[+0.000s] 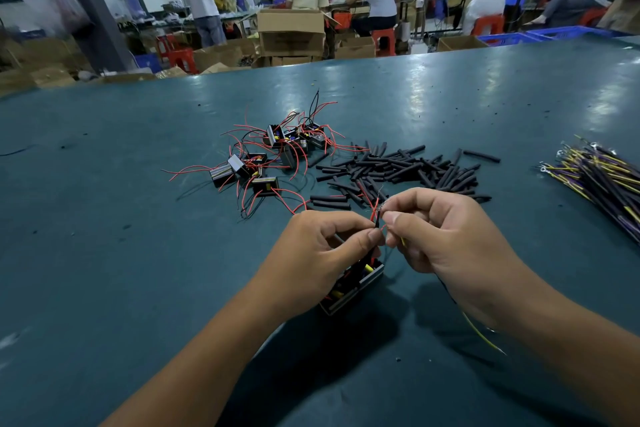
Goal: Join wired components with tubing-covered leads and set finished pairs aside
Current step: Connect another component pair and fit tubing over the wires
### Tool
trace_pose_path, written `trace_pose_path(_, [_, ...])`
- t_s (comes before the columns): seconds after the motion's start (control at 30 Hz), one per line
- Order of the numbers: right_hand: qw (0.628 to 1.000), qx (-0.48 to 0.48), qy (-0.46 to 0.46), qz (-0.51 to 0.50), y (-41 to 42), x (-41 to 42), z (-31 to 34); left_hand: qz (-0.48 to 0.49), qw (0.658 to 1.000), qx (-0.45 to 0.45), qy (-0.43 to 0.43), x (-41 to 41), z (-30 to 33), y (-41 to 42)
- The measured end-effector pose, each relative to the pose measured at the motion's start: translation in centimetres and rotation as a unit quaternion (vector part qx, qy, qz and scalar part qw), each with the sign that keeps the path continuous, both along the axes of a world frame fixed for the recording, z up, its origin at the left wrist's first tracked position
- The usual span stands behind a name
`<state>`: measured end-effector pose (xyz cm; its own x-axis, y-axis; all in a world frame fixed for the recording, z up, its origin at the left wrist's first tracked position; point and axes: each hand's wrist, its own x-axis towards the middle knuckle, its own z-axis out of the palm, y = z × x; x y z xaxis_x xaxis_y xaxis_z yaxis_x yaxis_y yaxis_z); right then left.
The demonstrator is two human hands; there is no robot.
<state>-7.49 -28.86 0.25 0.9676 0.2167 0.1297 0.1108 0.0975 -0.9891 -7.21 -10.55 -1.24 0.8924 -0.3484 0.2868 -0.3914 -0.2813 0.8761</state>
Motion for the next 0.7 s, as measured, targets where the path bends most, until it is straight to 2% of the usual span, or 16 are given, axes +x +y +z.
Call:
trace_pose_path(0.4, [0.999,0.004,-0.050,-0.013,0.53,-0.01,-0.60,0.016,1.000,-0.020,0.008,-0.37,0.31,-0.49])
trace_pose_path(0.7, [0.995,-0.024,-0.094,0.001,0.37,0.07,-0.74,0.033,0.999,0.018,-0.018,-0.73,0.62,-0.52])
